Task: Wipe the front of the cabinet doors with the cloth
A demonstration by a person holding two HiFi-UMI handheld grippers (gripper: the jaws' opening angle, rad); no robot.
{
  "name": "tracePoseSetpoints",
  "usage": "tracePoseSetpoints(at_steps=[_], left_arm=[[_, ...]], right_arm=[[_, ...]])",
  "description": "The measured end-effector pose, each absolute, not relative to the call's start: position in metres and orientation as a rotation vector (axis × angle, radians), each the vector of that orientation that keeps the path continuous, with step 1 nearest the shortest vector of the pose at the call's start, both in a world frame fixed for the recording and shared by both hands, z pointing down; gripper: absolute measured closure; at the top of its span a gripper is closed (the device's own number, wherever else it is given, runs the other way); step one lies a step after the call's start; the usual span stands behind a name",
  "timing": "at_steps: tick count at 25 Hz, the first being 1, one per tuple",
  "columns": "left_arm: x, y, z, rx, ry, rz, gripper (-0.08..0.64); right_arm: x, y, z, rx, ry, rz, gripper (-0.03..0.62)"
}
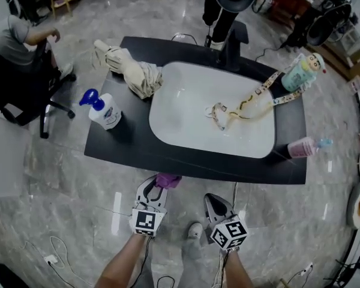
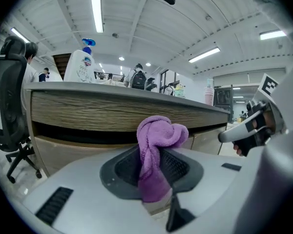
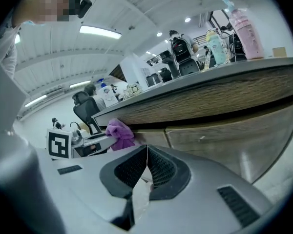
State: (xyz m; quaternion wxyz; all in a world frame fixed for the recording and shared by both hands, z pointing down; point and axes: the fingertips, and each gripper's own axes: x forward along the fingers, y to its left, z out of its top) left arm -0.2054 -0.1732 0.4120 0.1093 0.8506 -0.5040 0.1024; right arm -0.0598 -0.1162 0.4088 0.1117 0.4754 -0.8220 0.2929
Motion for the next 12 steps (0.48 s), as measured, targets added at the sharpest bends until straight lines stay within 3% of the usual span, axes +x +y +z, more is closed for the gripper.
tracePoseSetpoints(at_steps=[12], left_arm=[[-0.388, -0.195, 0.41, 2.419, -1.624, 0.28, 0.462]], right_arm=[[-0.217, -0.147, 0.396, 1.266, -2.465, 0.802, 0.565]])
